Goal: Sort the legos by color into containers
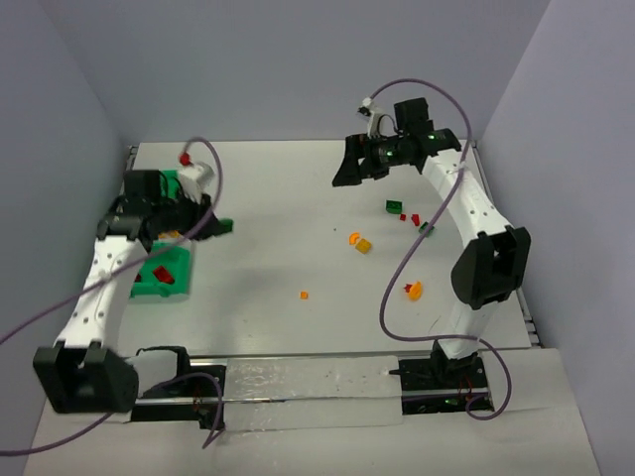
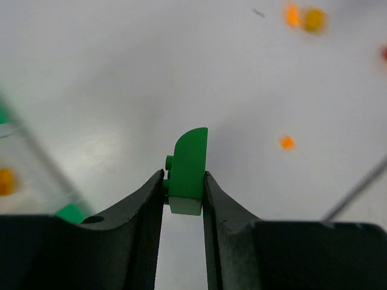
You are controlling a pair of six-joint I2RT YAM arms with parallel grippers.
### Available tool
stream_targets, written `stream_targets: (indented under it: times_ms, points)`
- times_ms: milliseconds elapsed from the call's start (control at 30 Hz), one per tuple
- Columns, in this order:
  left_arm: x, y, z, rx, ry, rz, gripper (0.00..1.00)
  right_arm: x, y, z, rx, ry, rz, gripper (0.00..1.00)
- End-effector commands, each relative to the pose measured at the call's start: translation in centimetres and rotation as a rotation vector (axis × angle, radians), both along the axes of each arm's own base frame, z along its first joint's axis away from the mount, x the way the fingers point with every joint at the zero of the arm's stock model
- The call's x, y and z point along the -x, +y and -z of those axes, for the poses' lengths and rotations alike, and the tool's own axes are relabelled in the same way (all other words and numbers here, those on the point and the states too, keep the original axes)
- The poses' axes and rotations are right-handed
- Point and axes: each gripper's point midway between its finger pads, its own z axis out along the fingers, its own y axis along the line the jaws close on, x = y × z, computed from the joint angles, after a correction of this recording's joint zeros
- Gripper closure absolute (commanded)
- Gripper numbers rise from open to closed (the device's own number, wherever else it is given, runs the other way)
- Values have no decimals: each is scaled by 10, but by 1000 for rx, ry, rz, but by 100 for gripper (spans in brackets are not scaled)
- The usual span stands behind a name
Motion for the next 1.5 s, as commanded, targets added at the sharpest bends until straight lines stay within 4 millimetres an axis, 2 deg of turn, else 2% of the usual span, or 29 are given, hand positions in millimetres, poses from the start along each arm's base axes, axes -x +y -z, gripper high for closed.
stream_targets:
  times_ms: [0, 33, 100, 167, 267, 400, 633, 900, 967, 1067, 1233, 1467]
  points:
    - [-90, 93, -37, 7, -11, -422, 100, -24, -46, -18, 206, -261, 209, 0]
    - [-104, 116, -26, -3, 29, -478, 100, -24, -51, -16, 229, -274, 219, 0]
    - [-124, 146, -21, -45, 49, -567, 100, -25, -62, -14, 279, -310, 248, 0]
    - [-147, 174, -25, -76, 66, -634, 100, -23, -69, 0, 325, -304, 257, 0]
    - [-172, 201, -4, -117, 119, -692, 100, -23, -77, 11, 365, -306, 263, 0]
    - [-192, 223, 5, -184, 104, -748, 100, -25, -84, 20, 402, -312, 273, 0]
    - [-206, 243, 41, -251, 148, -806, 98, -35, -96, 36, 462, -297, 289, 0]
    - [-225, 248, 62, -255, 158, -813, 79, -43, -109, 62, 554, -272, 263, 0]
    - [-228, 247, 63, -253, 157, -809, 64, -46, -113, 72, 589, -255, 258, 1]
    - [-229, 247, 64, -254, 156, -812, 47, -50, -119, 84, 627, -216, 269, 2]
    - [-230, 246, 59, -249, 145, -813, 38, -51, -121, 103, 653, -143, 292, 4]
    - [-232, 236, 42, -222, 108, -818, 35, -77, -153, 130, 731, -22, 492, 1]
